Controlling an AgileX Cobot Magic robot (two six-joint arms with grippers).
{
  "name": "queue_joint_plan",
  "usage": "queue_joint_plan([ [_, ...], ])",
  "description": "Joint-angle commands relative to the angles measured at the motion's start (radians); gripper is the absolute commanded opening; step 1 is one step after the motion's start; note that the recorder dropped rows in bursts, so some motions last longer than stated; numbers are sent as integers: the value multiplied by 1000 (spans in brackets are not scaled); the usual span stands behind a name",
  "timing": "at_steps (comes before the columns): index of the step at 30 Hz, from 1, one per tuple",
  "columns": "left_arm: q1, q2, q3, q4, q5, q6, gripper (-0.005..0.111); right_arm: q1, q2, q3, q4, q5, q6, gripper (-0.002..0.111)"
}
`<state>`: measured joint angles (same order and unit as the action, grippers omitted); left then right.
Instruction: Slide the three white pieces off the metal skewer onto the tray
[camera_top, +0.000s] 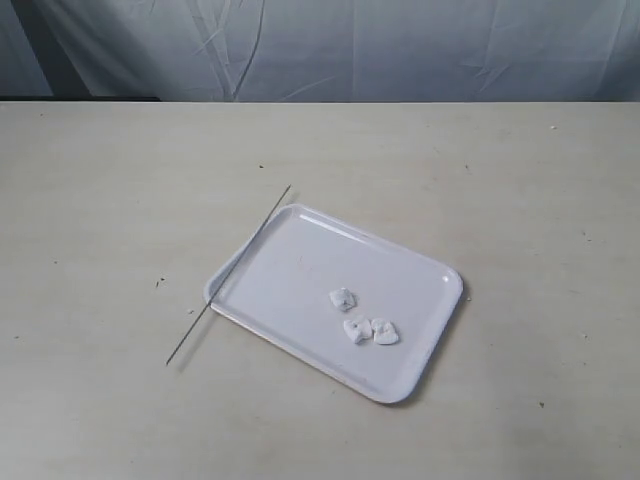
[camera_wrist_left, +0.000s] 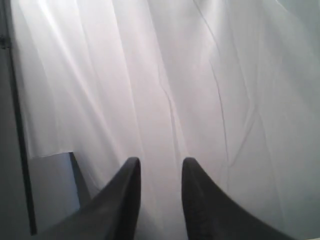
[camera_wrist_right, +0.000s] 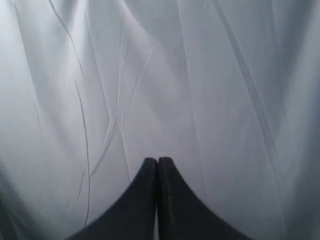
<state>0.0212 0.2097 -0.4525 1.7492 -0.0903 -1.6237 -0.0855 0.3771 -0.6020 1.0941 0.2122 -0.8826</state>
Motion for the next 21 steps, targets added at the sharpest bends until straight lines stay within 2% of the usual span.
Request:
queue_joint_plan([
  [1, -5, -133, 90, -5, 127, 2, 29, 7, -72, 152, -13, -29, -1, -1],
  [4, -5, -210, 159, -51, 229, 2, 29, 7, -119, 253, -11, -125, 4, -1],
  [6, -5, -210, 205, -151, 295, 9, 29, 7, -144, 305, -11, -157, 4, -1],
  [9, -5, -210, 258, -287, 321, 14, 29, 7, -166, 376, -7, -218, 4, -1],
  [14, -5, -210, 307, -299, 200, 113, 29, 7, -170, 398, 133, -315, 12, -1],
  [21, -5, -210, 338, -366, 166, 114, 29, 7, -173, 418, 212, -379, 14, -1],
])
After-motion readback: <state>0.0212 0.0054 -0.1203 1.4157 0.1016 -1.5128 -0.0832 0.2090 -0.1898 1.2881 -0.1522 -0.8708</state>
